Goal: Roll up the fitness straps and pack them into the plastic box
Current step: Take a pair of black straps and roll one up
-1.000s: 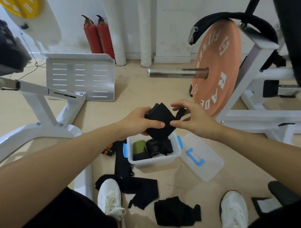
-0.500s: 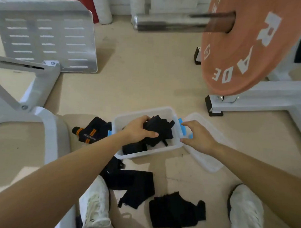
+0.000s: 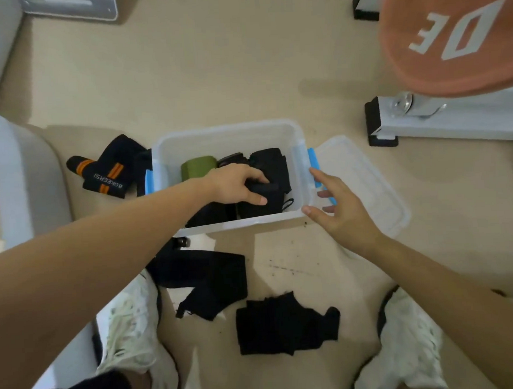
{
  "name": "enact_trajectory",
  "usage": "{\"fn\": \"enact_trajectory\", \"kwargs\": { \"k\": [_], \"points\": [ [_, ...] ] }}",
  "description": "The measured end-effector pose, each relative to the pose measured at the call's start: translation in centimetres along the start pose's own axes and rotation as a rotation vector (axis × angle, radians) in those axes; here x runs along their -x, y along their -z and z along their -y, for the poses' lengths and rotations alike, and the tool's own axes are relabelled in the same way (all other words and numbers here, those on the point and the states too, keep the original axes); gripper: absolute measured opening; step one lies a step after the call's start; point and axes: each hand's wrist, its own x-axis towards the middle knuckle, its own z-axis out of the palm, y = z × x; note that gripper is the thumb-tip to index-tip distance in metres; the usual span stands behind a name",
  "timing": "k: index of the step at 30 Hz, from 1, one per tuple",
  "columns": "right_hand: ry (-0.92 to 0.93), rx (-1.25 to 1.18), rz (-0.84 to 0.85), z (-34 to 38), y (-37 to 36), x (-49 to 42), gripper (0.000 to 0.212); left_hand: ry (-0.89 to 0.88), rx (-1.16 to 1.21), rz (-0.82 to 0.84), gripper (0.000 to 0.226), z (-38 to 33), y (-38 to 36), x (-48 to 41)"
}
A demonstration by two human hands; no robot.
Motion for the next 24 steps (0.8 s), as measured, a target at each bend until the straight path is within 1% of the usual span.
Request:
{"fn": "enact_trajectory", "kwargs": {
  "k": [5, 10, 12, 14, 17, 19, 20, 22, 23, 24],
  "points": [
    [-0.017, 0.022, 0.000, -0.1, 0.0, -0.1, 0.071, -0.002, -0.176, 0.021, 0.053, 0.2, 1.0, 0.2],
    [-0.025, -0.007, 0.006, -0.3, -0.1, -0.1, 0.071, -0.012, -0.219, -0.186, 0.055, 0.0, -0.5, 0.1],
    [-0.022, -0.010, 0.006, -0.3, -0.1, -0.1, 0.071, -0.018, -0.280, -0.228, 0.054, 0.0, -1.1, 0.2],
    [-0.017, -0.006, 0.008, -0.3, 0.0, 0.0, 0.072, -0.038, -0.320, -0.227, 0.054, 0.1, -1.1, 0.4],
    [-0.006, -0.005, 0.017, -0.1, -0.1, 0.1, 0.070, -0.036, -0.254, -0.186, 0.050, 0.3, -0.5, 1.5],
    [0.016, 0.008, -0.018, 0.0, -0.4, 0.5, 0.064, -0.034, -0.195, -0.210, 0.043, -0.1, -0.4, 3.1],
    [0.049, 0.026, -0.067, 0.1, -0.7, 1.0, 0.059, -0.043, -0.172, -0.257, 0.038, -0.5, -0.5, 4.1],
    [0.152, 0.095, -0.208, -0.3, -1.5, 2.9, 0.044, -0.098, -0.135, -0.407, 0.027, -1.3, -1.6, 6.5],
    [0.188, 0.139, -0.262, -0.9, -2.2, 4.1, 0.037, -0.147, -0.124, -0.491, 0.023, -1.8, -2.4, 7.8],
    [0.199, 0.183, -0.279, -1.5, -2.9, 5.5, 0.032, -0.207, -0.121, -0.563, 0.019, -2.2, -3.4, 9.2]
  ]
}}
